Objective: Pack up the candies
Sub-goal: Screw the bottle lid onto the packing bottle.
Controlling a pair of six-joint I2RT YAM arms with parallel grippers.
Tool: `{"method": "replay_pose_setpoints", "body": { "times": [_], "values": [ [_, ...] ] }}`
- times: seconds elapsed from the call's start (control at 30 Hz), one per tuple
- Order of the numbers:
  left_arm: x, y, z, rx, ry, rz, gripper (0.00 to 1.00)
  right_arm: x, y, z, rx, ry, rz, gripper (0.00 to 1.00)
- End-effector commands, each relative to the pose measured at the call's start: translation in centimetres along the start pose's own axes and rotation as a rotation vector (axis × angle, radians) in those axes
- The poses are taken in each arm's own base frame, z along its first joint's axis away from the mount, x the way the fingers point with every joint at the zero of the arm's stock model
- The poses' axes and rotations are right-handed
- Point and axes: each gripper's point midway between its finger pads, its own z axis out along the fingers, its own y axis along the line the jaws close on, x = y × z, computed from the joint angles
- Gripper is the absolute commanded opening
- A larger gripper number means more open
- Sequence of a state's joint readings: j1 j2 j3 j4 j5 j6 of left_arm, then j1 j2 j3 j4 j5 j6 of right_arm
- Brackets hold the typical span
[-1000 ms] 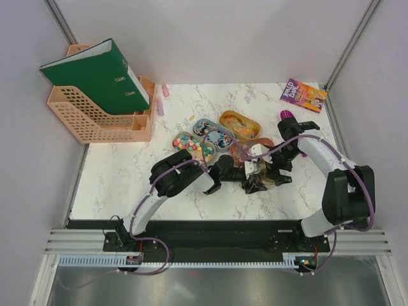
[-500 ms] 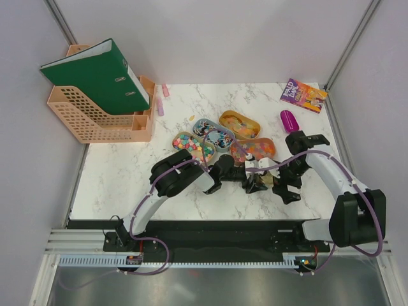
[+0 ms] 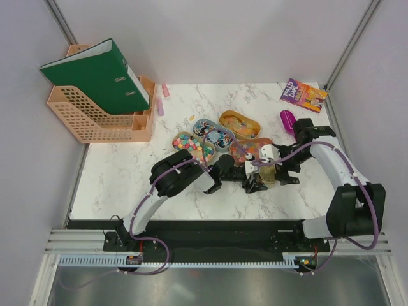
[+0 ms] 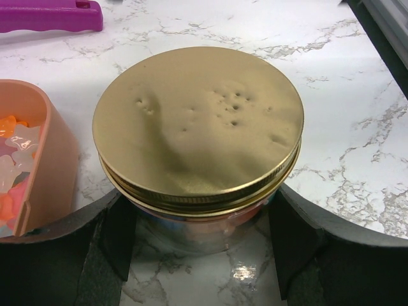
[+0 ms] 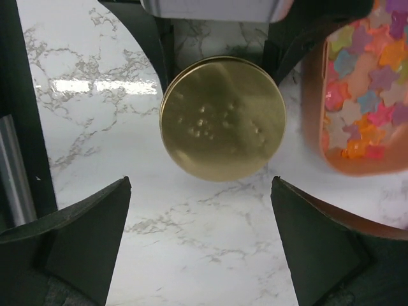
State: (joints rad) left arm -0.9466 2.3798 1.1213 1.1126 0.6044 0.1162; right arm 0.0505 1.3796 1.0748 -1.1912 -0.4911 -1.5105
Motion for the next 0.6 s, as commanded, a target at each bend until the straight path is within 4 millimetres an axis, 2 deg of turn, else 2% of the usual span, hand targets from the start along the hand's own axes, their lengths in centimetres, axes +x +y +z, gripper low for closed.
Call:
{"method": "replay_pose_setpoints", "body": {
  "times": [0.0, 0.13, 0.27, 0.57],
  "values": [
    [20.0, -5.1, -9.6, -0.064, 0.643, -0.368, 0.02, -1.7, -2.3, 0.6, -0.003, -0.078, -0.222, 0.98],
    [20.1, -5.2, -9.6, -0.062, 0.647, -0.364, 0.02, -1.7, -3.4, 1.3, -0.038, -0.083, -0.291, 0.98],
    [20.1, -5.2, -9.5, -0.063, 0.649, -0.361, 0.02, -2.1, -3.4, 1.9, -0.077, -0.09, -0.335, 0.98],
    [20.3, -5.3, -9.6, -0.059, 0.654, -0.365, 0.02, -2.7, -0.7, 3.4, -0.204, -0.113, -0.378, 0.98]
  ]
}}
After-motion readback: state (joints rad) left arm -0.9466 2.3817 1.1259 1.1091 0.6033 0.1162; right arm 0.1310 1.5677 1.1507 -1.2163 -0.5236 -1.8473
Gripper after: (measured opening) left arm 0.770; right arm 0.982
